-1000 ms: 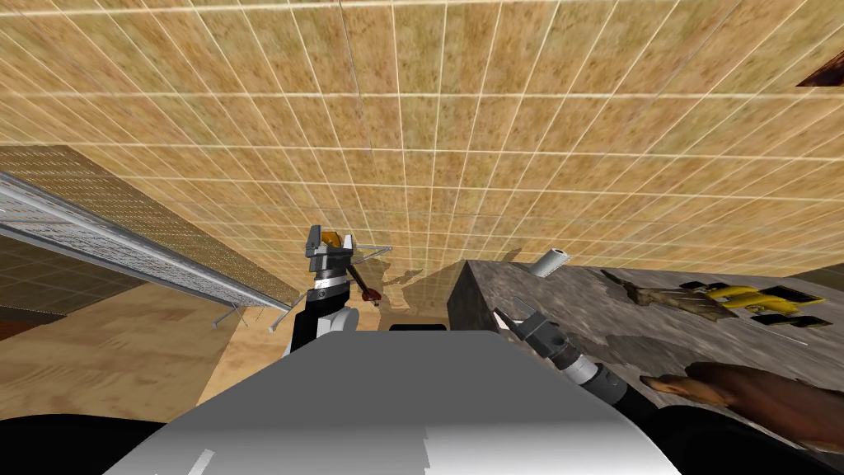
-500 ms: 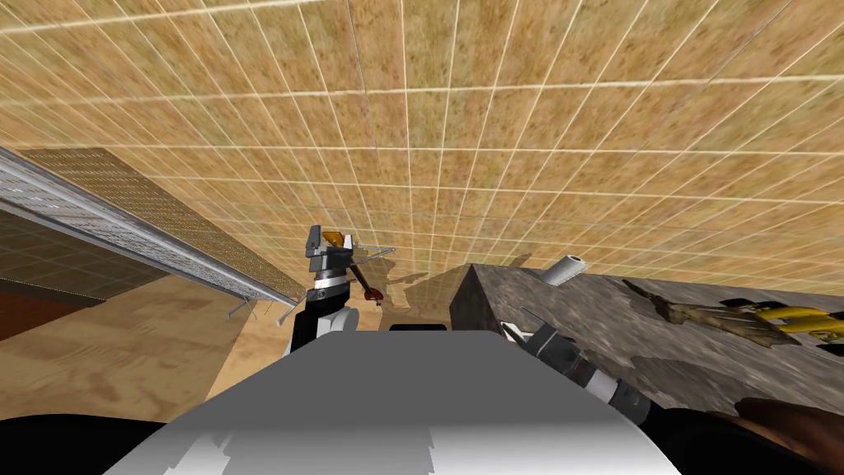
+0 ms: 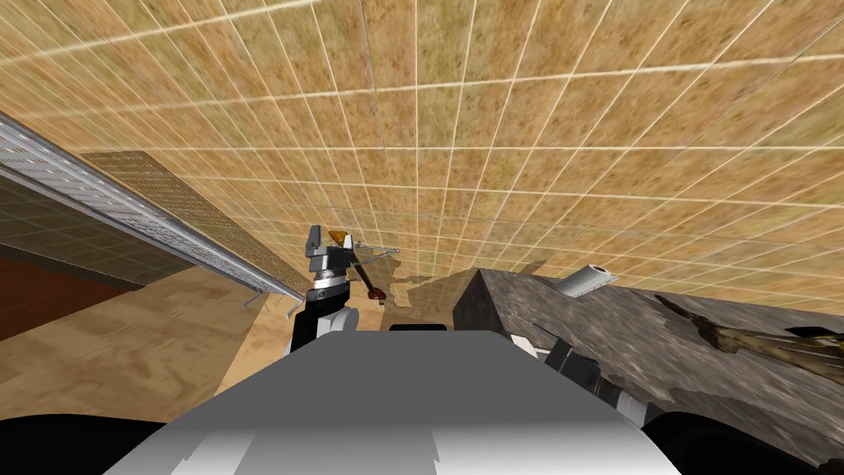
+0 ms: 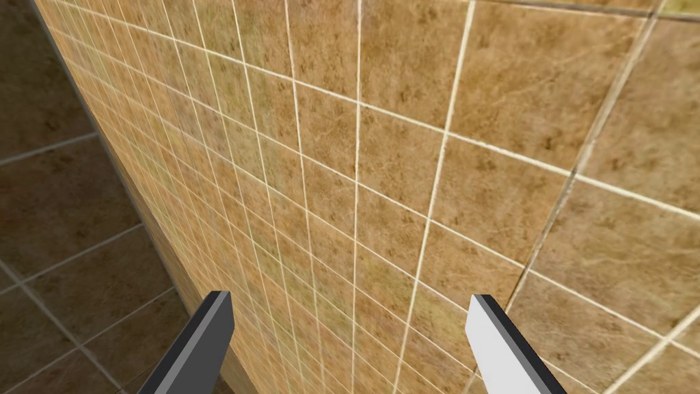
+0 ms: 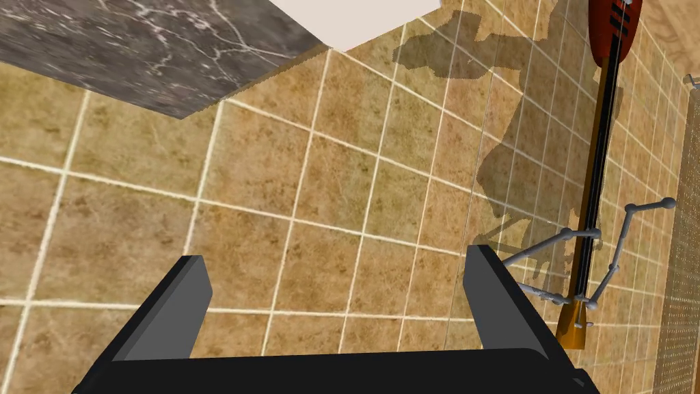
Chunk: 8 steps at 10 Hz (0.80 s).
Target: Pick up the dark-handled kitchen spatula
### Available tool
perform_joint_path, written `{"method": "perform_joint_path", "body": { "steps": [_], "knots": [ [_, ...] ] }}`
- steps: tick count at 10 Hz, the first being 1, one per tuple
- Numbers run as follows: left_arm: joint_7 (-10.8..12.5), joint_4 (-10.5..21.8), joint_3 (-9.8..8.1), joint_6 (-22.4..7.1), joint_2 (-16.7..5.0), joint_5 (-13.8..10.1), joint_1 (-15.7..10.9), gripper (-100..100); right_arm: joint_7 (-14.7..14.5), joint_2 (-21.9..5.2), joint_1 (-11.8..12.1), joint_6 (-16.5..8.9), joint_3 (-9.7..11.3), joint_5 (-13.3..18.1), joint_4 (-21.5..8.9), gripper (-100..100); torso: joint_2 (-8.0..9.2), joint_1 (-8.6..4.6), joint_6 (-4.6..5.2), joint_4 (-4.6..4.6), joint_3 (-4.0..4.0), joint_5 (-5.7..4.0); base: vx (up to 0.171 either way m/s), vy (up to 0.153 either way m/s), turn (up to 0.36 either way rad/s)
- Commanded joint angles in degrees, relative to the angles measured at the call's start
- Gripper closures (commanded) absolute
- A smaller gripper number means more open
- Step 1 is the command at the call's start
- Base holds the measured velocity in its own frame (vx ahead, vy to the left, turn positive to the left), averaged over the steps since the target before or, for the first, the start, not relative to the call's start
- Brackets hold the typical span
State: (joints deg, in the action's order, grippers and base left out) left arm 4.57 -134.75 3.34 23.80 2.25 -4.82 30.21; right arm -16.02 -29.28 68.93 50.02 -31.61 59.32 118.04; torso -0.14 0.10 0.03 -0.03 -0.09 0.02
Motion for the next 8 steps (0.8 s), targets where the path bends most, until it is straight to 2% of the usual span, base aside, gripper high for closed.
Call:
{"method": "perform_joint_path", "body": {
  "steps": [1,3,4,5,6,7,8],
  "knots": [
    [0.0,0.0,0.00,0.0,0.0,0.0,0.0,0,-1.1,-1.1,1.3,1.1,-1.5,2.9,-1.4,-100,0.00,0.00,0.00,0.00,0.00,0.00,0.037,0.020,0.148],
    [0.0,0.0,0.00,0.0,0.0,0.0,0.0,0,-1.1,-1.1,1.3,1.1,-1.5,5.0,-1.4,-100,0.01,0.01,-0.01,0.01,0.01,0.00,0.022,0.009,0.028],
    [0.0,0.0,0.00,0.0,0.0,0.0,0.0,0,-2.2,-2.0,2.4,2.2,-2.8,7.3,-2.8,-100,0.07,-0.01,0.00,0.02,0.04,0.00,0.024,0.018,0.133],
    [0.0,0.0,0.00,0.0,0.0,0.0,0.0,0,-2.2,-2.0,2.4,2.2,-2.8,8.4,-2.8,-100,0.06,0.02,-0.02,0.02,0.04,0.01,0.028,0.015,0.083],
    [0.0,0.0,0.00,0.0,0.0,0.0,0.0,0,-3.2,-2.8,3.3,3.3,-4.0,10.3,-4.3,-100,0.05,0.02,-0.01,0.01,0.03,0.01,0.044,0.024,0.143],
    [0.0,0.0,0.00,0.0,0.0,0.0,0.0,0,-3.2,-2.8,3.3,3.3,-4.0,11.8,-4.3,-100,-0.01,0.04,-0.03,0.00,0.00,0.01,0.034,0.015,0.071],
    [0.0,0.0,0.00,0.0,0.0,0.0,0.0,0,-4.3,-3.5,4.0,4.4,-5.1,13.5,-5.7,-100,0.01,0.01,0.00,0.01,0.01,0.00,0.038,0.023,0.155]
  ]
}}
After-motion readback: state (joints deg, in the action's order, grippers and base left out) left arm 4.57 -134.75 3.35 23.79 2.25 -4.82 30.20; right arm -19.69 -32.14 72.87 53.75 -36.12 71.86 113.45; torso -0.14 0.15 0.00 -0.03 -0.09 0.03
